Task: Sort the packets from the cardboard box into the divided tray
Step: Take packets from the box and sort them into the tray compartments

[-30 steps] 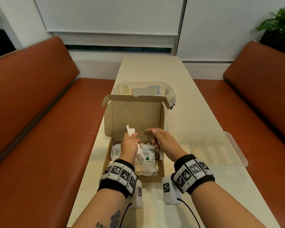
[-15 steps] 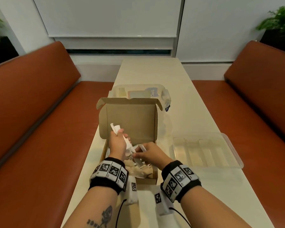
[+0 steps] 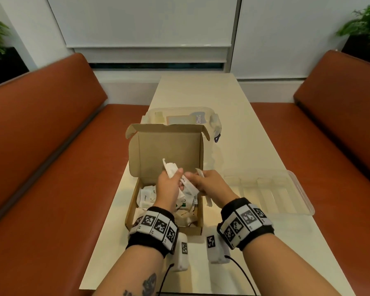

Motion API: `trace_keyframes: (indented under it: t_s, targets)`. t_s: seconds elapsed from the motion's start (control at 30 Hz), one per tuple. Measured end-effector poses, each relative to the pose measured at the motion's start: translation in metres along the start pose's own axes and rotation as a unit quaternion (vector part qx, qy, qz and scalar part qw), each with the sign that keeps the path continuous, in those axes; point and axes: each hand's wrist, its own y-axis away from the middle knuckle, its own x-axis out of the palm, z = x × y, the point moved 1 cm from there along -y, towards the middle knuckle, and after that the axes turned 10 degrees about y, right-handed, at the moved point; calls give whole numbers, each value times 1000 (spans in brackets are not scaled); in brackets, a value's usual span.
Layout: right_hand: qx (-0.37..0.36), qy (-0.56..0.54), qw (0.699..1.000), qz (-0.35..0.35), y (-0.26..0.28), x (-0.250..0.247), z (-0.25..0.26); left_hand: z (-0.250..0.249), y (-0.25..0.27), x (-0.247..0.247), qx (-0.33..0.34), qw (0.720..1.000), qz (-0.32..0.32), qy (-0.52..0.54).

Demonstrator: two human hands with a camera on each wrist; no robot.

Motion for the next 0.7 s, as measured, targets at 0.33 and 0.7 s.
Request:
trace_keyframes:
  t_s: [0.33, 0.7]
  targets:
    - [44, -306, 944, -117, 17, -68, -23, -4, 27, 64, -6, 994, 89, 69]
    - [5, -274, 950, -148, 26, -102, -39, 30, 37, 100, -54, 975, 185, -107]
